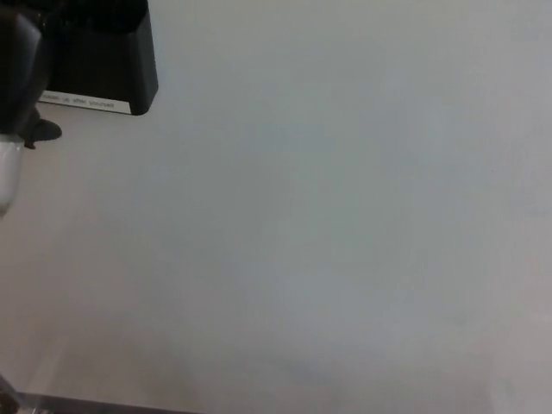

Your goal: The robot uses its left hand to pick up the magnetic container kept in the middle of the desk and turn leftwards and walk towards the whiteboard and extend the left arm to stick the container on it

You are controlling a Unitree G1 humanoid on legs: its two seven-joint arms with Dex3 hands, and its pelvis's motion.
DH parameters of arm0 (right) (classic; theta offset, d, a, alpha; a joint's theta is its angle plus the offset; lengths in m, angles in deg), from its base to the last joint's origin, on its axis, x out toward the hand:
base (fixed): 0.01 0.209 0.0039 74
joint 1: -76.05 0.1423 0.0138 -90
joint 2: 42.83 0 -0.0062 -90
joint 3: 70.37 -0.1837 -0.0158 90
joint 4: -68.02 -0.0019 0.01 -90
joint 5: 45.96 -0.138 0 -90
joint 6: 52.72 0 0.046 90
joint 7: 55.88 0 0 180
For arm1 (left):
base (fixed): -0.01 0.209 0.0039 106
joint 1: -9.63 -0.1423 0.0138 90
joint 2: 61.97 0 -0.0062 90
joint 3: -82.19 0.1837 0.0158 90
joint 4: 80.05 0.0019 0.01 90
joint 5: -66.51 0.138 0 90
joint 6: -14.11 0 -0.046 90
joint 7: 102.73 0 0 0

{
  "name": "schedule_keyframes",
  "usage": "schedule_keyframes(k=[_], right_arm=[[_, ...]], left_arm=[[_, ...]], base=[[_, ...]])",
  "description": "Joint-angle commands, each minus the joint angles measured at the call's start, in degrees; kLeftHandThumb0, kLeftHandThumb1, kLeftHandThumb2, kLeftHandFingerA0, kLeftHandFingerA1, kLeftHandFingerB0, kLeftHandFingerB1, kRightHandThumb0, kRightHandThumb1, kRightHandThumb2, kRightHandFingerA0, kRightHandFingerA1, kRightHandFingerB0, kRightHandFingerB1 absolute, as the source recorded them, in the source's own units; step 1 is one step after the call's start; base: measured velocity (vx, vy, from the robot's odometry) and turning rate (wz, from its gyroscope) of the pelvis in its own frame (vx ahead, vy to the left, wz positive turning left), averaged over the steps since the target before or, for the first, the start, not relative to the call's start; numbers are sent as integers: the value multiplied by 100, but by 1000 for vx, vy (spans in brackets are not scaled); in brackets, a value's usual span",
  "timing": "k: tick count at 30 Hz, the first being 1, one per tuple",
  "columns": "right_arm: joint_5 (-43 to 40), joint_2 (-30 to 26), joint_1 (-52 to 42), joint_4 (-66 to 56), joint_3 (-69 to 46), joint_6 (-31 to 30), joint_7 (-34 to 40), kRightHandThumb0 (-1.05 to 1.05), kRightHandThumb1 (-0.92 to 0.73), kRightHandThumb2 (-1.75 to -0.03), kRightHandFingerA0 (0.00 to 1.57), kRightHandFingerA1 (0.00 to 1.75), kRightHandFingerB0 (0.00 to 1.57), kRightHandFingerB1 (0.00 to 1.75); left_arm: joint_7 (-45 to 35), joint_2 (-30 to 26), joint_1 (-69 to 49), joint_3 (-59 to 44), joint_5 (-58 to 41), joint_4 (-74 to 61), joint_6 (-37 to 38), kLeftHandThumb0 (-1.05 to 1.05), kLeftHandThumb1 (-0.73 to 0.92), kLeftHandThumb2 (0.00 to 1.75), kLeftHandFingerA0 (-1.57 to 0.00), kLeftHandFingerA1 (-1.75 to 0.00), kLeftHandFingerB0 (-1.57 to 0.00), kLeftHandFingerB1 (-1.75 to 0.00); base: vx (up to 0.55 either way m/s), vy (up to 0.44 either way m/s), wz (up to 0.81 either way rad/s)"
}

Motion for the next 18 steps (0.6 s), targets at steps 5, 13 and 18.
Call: schedule_keyframes(k=[5, 13, 18], right_arm=[[26, -35, -19, 106, 17, -23, 74, -52, -80, -64, 101, 77, 81, 50], [62, -125, -124, 15, 45, 166, 92, -53, -81, -64, 99, 75, 81, 51], [1, -98, -121, 28, 8, 96, -2, -50, -81, -64, 98, 77, 80, 50]], left_arm=[[-3133, 567, -1777, -81, -187, -2820, -2362, -68, 46, 67, 0, 0, 0, 0], [-3263, 482, -2161, -145, 268, -3352, -2615, -76, 40, 73, 0, -25, 0, 0], [-3217, 497, -2293, -250, 516, -3606, -2786, -75, 38, 71, 0, -27, 0, 0]], base=[[-25, 0, 8], [-8, 0, 2], [0, 0, 0]])
